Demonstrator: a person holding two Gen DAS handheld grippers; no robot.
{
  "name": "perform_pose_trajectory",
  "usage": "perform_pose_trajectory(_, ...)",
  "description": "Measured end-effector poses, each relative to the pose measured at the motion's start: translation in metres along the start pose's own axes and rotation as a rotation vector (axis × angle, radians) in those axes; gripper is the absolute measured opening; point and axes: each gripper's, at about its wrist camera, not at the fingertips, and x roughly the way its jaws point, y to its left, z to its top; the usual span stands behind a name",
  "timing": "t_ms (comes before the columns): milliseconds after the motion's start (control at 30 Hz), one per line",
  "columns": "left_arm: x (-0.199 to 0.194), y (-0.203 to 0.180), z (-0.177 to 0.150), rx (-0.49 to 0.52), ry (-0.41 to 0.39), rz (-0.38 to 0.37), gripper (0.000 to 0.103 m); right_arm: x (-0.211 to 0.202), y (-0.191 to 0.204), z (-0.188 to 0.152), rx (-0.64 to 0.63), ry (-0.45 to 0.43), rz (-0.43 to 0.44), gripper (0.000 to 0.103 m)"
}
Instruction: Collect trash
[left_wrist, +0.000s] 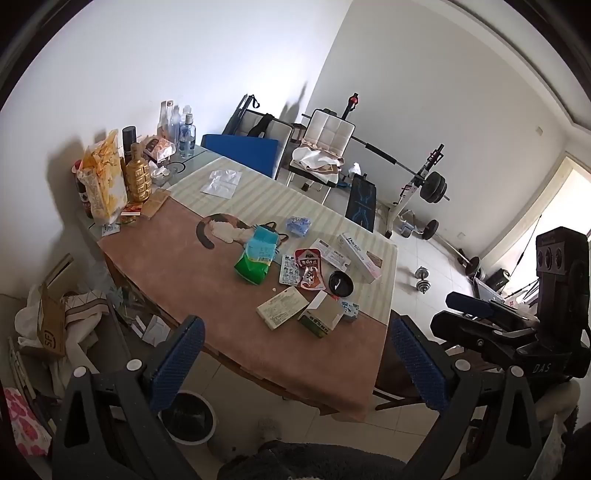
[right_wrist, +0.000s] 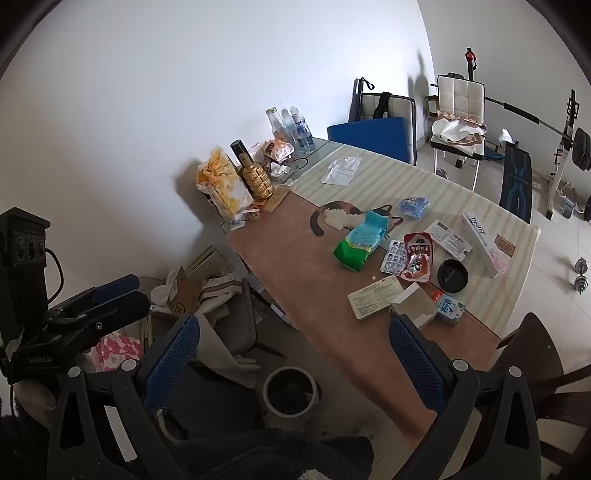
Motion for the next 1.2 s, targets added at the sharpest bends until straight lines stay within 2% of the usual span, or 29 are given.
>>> perform_pose_trajectory(1200,-0.002,-0.007,0.005,0.001,-0.005,-0.013,0.103,-0.002,0.006,0.005,-0.013,-0.006,0.005,0.103)
